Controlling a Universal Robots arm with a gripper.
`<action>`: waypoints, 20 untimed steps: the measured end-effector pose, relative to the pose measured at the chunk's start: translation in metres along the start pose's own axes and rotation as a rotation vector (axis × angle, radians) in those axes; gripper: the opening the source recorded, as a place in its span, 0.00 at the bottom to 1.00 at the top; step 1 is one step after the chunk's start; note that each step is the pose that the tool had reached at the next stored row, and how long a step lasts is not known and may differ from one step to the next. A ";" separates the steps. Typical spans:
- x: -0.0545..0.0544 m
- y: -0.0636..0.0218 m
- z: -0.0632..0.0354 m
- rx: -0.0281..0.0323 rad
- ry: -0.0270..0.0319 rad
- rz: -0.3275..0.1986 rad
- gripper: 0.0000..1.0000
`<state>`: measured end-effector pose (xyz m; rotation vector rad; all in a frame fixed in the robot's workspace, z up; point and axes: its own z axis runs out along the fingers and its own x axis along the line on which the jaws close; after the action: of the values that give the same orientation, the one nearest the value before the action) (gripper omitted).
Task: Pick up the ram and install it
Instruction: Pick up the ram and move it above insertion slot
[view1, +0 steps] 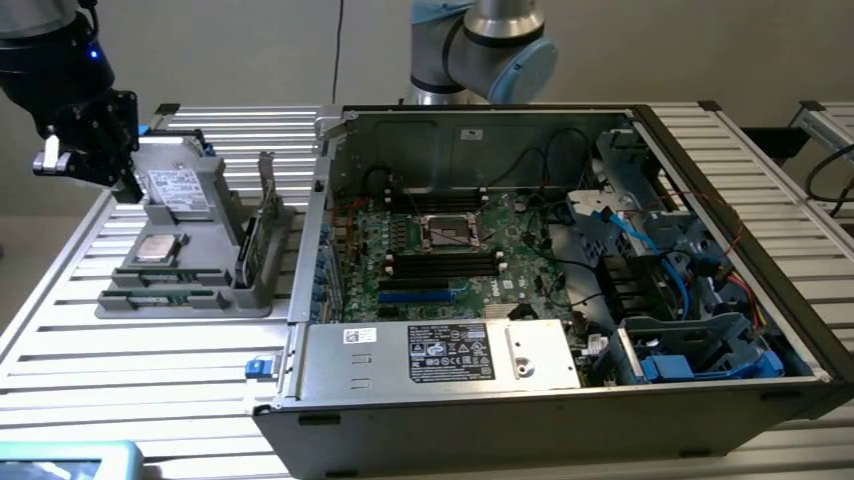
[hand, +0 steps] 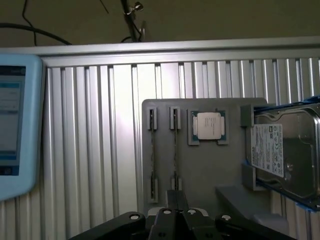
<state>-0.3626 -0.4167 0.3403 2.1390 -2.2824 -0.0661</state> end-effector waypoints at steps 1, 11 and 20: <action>0.000 0.0000 0.0001 0.0026 -0.0003 0.000 0.11; 0.000 0.0000 0.0072 0.0123 -0.0009 -0.001 0.37; 0.001 0.0035 0.0219 0.0221 -0.0015 -0.001 0.37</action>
<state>-0.3671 -0.4171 0.3186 2.1510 -2.2939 -0.0427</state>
